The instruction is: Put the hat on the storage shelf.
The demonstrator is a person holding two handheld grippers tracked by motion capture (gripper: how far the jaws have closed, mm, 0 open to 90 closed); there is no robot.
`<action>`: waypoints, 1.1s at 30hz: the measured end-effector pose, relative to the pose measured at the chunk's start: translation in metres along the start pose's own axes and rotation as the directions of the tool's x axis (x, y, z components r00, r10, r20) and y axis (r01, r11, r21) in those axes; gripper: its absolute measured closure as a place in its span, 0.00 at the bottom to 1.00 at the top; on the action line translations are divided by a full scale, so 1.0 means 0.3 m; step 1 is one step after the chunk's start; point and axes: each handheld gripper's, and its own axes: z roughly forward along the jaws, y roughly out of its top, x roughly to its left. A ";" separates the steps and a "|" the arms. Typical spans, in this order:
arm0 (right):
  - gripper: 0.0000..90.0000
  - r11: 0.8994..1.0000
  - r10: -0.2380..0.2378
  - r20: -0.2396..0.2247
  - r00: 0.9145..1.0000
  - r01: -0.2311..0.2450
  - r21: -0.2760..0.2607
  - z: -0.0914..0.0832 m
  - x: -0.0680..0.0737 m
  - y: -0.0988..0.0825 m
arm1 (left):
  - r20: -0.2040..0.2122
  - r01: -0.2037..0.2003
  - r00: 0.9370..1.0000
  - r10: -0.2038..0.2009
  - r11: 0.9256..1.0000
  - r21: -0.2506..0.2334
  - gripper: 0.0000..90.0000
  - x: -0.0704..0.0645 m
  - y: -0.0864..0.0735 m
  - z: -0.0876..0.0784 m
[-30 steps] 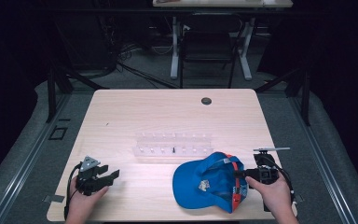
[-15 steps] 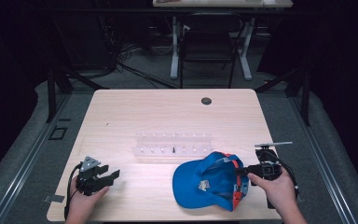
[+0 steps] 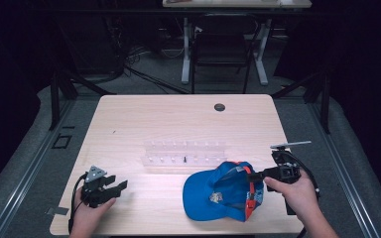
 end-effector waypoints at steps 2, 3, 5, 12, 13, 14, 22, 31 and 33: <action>0.86 1.000 0.003 -0.046 0.999 -0.003 0.007 -0.003 0.008 0.011 | 0.000 0.000 1.000 0.000 1.000 0.000 0.49 0.000 0.000 0.000; 0.86 1.000 0.006 -0.055 0.998 -0.005 0.004 -0.006 0.013 0.015 | 0.000 0.000 1.000 0.000 1.000 0.000 0.49 0.000 0.000 0.000; 0.86 1.000 0.017 -0.098 0.995 -0.017 -0.001 -0.012 0.019 0.024 | 0.000 0.000 1.000 0.000 1.000 0.000 0.49 0.001 0.000 0.000; 0.86 1.000 0.019 -0.152 0.988 -0.021 -0.013 -0.026 0.057 0.053 | 0.000 0.001 1.000 -0.001 1.000 -0.001 0.49 0.000 0.000 0.000; 0.86 1.000 0.021 -0.157 0.987 -0.023 -0.014 -0.027 0.065 0.058 | 0.000 0.000 1.000 0.000 1.000 0.000 0.49 0.000 0.000 0.000; 0.86 1.000 0.019 -0.162 0.987 -0.020 -0.009 -0.031 0.079 0.068 | 0.000 0.000 1.000 0.000 1.000 -0.001 0.49 0.000 0.000 0.000; 0.86 1.000 0.016 -0.201 0.979 -0.018 -0.007 -0.052 0.139 0.107 | 0.000 -0.001 1.000 0.001 1.000 0.002 0.49 0.001 0.000 0.001; 0.86 1.000 0.001 -0.228 0.974 -0.002 -0.004 -0.079 0.214 0.140 | 0.000 -0.001 1.000 0.001 1.000 -0.001 0.49 -0.001 0.000 0.001; 0.86 1.000 -0.004 -0.238 0.971 0.005 0.004 -0.084 0.227 0.148 | 0.001 0.000 1.000 0.000 1.000 0.000 0.49 0.000 0.000 0.001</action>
